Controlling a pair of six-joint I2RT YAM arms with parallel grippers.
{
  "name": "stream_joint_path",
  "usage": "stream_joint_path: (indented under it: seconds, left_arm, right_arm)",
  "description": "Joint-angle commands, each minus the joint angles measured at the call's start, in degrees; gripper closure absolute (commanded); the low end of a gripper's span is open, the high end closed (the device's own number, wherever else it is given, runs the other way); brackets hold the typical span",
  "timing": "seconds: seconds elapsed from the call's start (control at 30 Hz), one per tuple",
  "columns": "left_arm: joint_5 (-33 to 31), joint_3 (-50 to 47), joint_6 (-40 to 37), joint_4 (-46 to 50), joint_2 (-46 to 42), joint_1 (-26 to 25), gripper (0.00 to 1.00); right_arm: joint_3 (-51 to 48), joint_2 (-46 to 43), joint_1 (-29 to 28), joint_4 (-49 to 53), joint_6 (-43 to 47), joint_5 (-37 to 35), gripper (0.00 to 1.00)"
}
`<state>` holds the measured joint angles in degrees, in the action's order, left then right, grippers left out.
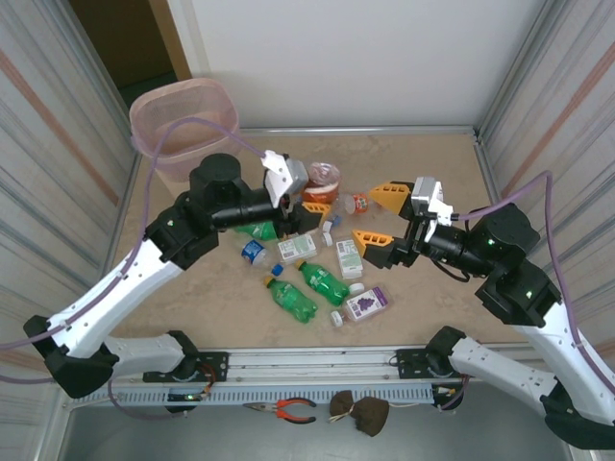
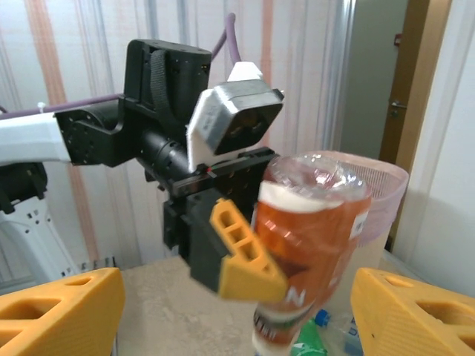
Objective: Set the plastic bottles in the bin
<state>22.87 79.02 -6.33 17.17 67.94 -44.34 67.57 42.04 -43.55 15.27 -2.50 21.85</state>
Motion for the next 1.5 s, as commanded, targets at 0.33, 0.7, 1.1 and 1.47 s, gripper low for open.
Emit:
stream_joint_path:
  seconds: [0.33, 0.7, 1.1, 1.47]
  left_arm:
    - [-0.9, 11.3, 4.7, 7.6, 6.5, 27.6, 0.46]
    - [-4.2, 25.5, 9.4, 10.8, 18.7, 42.8, 0.5]
    - [-11.3, 27.8, 12.9, 11.3, 28.8, 49.6, 0.48]
    - [-23.7, 32.4, 15.8, 20.5, 38.7, 50.0, 0.5]
  right_arm:
    - [-0.6, -0.3, -0.4, 1.4, 1.2, -2.8, 0.21]
    - [-0.3, -1.1, -0.3, 0.2, 0.2, -3.4, 0.22]
    - [0.1, -1.5, -0.4, 0.6, -0.5, -3.3, 0.24]
    - [-1.3, -2.3, -0.5, 0.6, -2.2, -2.6, 0.26]
